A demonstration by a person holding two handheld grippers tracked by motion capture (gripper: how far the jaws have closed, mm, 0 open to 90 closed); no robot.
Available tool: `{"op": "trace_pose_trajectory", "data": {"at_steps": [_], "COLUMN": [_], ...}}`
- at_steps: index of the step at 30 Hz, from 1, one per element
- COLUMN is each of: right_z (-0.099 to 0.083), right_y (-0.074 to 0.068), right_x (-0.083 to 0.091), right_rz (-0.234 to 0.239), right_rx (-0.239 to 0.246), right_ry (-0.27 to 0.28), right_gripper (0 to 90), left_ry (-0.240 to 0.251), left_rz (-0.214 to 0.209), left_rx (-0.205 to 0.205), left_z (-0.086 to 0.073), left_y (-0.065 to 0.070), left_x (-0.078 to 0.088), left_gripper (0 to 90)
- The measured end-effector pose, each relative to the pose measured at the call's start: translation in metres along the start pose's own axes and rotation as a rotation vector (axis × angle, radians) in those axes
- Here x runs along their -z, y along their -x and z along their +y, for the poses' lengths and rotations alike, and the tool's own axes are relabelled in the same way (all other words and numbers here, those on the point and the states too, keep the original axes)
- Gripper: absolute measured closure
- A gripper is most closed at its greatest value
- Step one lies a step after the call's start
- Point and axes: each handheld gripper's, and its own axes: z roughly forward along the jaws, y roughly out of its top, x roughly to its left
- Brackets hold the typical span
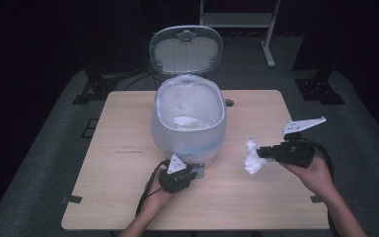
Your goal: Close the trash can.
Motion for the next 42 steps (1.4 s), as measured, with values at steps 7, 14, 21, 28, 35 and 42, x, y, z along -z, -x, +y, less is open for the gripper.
{"op": "trace_pose_trajectory", "data": {"at_steps": [7,14,21,28,35,42], "right_z": [0.014,0.023,0.032,0.039,0.053,0.061], "right_y": [-0.004,-0.006,-0.008,-0.007,-0.006,-0.008], "right_x": [0.008,0.012,0.018,0.023,0.03,0.031], "right_rz": [-0.013,-0.008,-0.011,-0.018,-0.026,-0.031], "right_rx": [0.011,0.017,0.024,0.026,0.035,0.045], "right_ry": [0.006,0.012,0.022,0.026,0.04,0.044], "right_gripper": [85.0,85.0,85.0,85.0,85.0,85.1], "left_ry": [-0.005,-0.001,0.003,0.002,0.001,0.0], "left_rz": [-0.001,-0.001,-0.001,0.0,0.0,-0.001], "left_rx": [0.001,0.002,0.001,-0.001,0.0,-0.001], "left_z": [0.0,0.0,0.0,0.0,0.0,0.0], "left_y": [0.0,0.0,0.0,0.0,0.0,0.0], "left_x": [0.0,0.0,0.0,0.0,0.0,0.0], "left_gripper": [70.2,70.2,70.2,70.2,70.2,70.0]}}
